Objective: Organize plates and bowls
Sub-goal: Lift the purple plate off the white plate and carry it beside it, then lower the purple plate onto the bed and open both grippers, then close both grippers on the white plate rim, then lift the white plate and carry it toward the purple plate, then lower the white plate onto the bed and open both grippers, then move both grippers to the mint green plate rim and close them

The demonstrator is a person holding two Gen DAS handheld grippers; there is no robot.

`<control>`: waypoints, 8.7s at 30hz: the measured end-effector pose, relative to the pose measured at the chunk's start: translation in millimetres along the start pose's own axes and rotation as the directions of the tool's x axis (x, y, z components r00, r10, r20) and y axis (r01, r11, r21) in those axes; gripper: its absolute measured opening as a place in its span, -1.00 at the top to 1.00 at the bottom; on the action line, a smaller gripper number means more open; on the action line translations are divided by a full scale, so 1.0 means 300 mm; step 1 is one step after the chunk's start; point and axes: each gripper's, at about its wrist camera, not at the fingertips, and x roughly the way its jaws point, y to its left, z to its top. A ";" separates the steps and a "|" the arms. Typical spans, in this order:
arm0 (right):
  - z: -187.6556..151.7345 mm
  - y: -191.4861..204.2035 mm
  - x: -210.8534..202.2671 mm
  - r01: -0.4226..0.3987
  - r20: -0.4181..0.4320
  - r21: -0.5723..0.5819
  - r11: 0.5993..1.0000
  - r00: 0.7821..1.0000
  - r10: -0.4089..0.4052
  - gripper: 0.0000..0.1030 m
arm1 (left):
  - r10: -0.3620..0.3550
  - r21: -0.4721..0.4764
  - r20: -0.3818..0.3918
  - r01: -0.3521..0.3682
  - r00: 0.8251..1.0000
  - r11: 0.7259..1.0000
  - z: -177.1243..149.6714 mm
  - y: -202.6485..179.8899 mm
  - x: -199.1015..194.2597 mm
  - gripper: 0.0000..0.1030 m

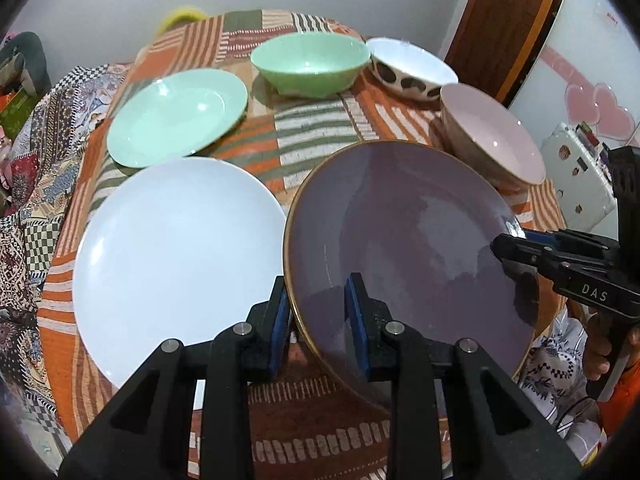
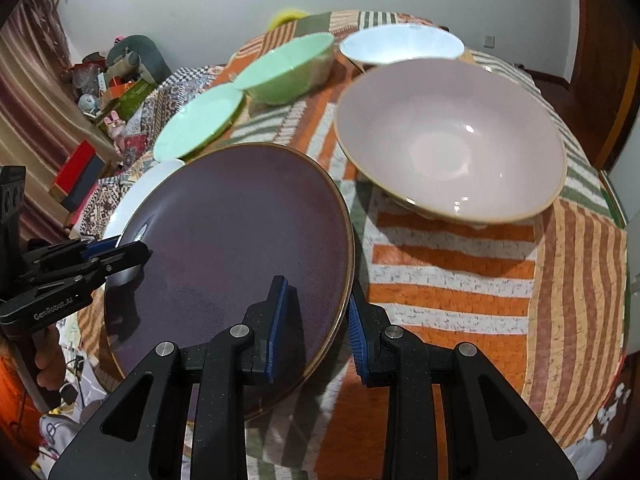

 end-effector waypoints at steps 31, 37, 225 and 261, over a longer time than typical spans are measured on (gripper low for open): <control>0.009 0.035 -0.191 0.003 0.133 -0.052 0.999 0.991 0.004 0.19 | 0.109 -0.018 0.152 -0.107 0.982 0.994 0.003 0.003 -0.180 0.07; 0.047 0.122 -0.289 0.002 0.251 -0.125 0.992 0.967 0.030 -0.03 | 0.160 -0.050 0.295 -0.152 0.942 0.987 0.015 0.010 -0.354 -0.29; 0.068 -0.014 -0.044 0.085 -0.028 -0.130 0.988 0.996 -0.090 0.67 | -0.023 -0.051 0.016 0.024 1.000 0.998 -0.001 0.032 0.049 0.41; 0.415 0.379 0.007 -0.022 0.172 -0.275 0.961 0.982 0.072 -0.01 | 0.268 -0.228 0.298 -0.204 0.916 0.952 0.269 0.497 -0.229 -0.09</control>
